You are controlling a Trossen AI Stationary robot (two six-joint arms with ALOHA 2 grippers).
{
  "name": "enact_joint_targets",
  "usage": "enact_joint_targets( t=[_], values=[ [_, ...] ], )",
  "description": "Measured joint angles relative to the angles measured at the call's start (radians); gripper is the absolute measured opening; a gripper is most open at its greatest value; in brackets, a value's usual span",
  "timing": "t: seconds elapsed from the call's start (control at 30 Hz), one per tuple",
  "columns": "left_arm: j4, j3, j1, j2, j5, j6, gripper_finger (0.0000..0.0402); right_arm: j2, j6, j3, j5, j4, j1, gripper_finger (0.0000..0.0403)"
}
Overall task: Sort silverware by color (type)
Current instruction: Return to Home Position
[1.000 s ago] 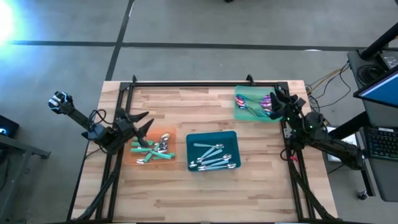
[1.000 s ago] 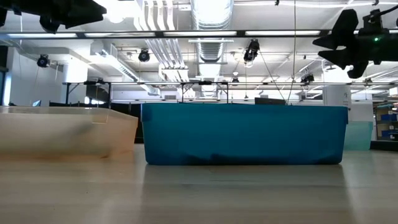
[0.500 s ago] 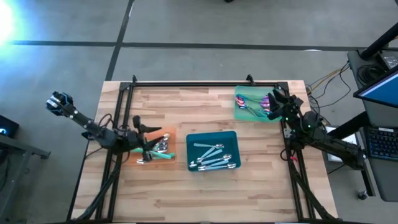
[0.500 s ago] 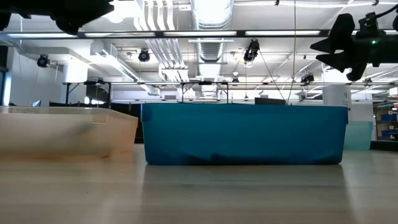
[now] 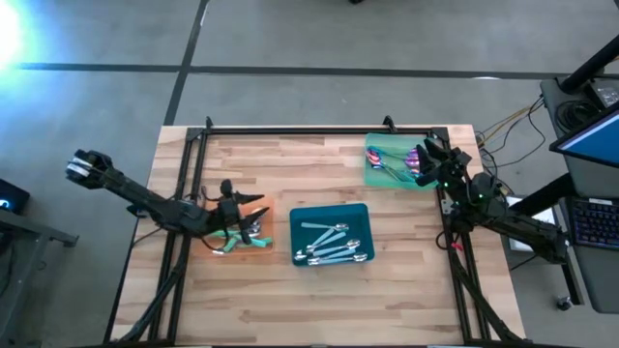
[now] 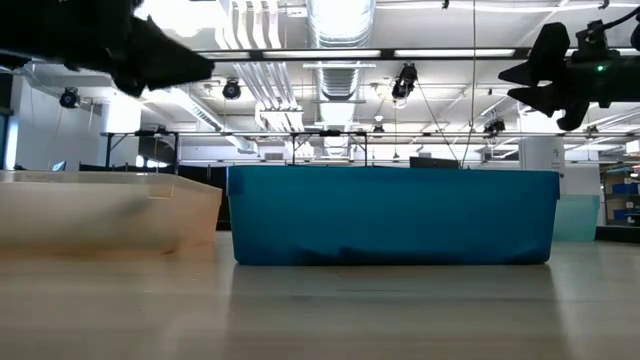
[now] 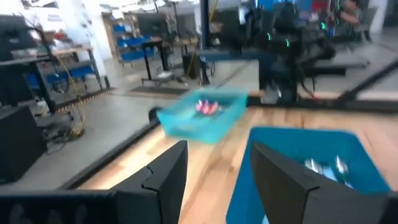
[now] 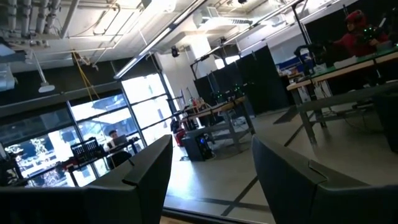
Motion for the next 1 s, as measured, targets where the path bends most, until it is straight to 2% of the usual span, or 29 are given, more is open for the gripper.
enact_joint_targets(
  t=[0.07,0.3,0.37,0.47,0.73,1.0],
  values=[
    [-0.028,-0.013,0.026,0.005,0.051,-0.023,0.0158,0.0,0.0,0.0,0.0,-0.001,0.0,0.021],
    [0.001,-0.182,0.121,-0.177,0.175,-0.06,0.0158,0.0,0.0,0.0,0.0,-0.002,0.0,0.021],
    [0.061,-0.236,0.142,-0.234,0.18,-0.084,0.0158,0.0,0.0,0.0,0.0,-0.002,0.0,0.021],
    [-0.027,-0.236,0.169,-0.318,0.176,-0.107,0.0158,0.0,0.0,0.0,0.0,-0.004,0.0,0.021],
    [-0.088,-0.237,0.184,-0.499,0.175,-0.035,0.0158,0.0,-0.001,0.0,0.0,-0.019,0.0,0.021],
    [-0.366,-0.237,0.186,-0.683,0.171,-0.091,0.0158,0.0,0.0,0.0,0.0,-0.018,0.0,0.021]
  ],
)
